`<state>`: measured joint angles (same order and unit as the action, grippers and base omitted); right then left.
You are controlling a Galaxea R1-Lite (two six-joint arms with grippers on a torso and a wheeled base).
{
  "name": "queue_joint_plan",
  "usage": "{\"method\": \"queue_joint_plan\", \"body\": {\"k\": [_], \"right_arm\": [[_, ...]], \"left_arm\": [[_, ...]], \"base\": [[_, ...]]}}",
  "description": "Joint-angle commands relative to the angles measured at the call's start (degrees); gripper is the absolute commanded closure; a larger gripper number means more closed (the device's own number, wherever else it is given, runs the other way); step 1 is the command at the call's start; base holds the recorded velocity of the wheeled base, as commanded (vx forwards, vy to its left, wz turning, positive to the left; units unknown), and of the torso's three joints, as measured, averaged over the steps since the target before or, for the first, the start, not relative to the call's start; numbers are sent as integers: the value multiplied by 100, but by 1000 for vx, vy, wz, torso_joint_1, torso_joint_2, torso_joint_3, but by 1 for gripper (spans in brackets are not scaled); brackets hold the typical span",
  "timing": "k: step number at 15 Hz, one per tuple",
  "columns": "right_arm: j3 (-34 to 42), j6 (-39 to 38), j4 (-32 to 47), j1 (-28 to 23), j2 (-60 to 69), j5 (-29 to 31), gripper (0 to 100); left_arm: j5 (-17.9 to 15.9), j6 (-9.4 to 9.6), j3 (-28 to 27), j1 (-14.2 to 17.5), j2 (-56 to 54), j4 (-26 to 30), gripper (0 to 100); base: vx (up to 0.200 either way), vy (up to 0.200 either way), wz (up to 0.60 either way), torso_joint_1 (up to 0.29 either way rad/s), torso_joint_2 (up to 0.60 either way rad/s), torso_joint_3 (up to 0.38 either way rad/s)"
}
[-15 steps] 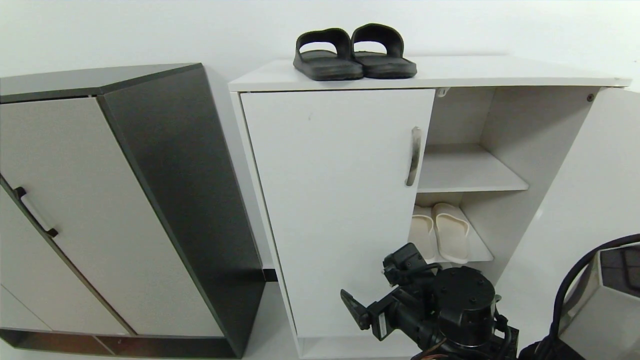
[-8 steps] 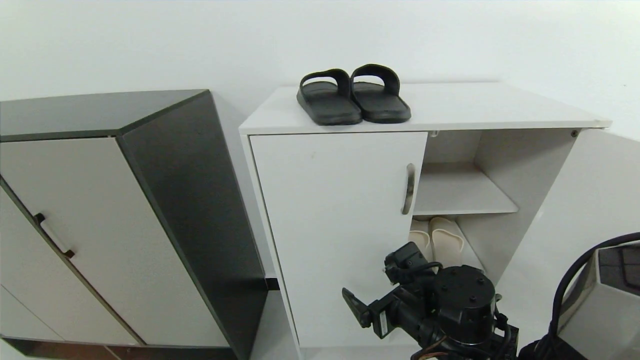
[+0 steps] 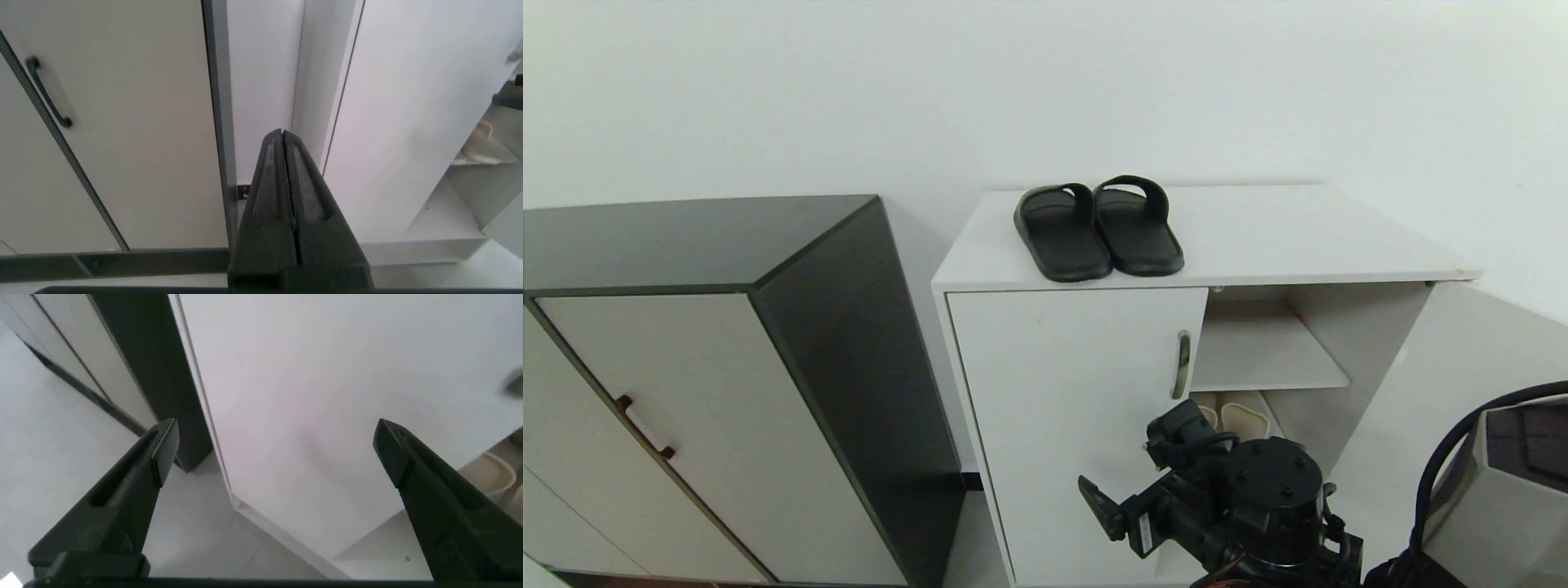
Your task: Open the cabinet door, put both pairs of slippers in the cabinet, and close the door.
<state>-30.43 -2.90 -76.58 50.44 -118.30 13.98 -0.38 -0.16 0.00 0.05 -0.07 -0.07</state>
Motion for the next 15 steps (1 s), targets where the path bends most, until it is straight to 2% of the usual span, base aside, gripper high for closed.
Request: {"method": "queue_joint_plan", "body": {"k": [1,2,3,15], "right_arm": [[-7,-9,-6,-26,-79,-1,0],[-16,0,3,-35,-88,-1,0],[-25,0,3,-26,-88,-36,0],[19,26,-164,0,-71,-97,0]], "left_arm": [[20,33,0,4,7,-1,100],[20,-81,0,4,7,-1,100],[20,-107,0,4,7,-1,100],[11,-107,0,4,7,-1,100]], "base": [[0,0,0,193,-491,-310],[0,0,0,193,-496,-310],[0,0,0,193,-500,-310],[0,0,0,229,-541,-312]]}}
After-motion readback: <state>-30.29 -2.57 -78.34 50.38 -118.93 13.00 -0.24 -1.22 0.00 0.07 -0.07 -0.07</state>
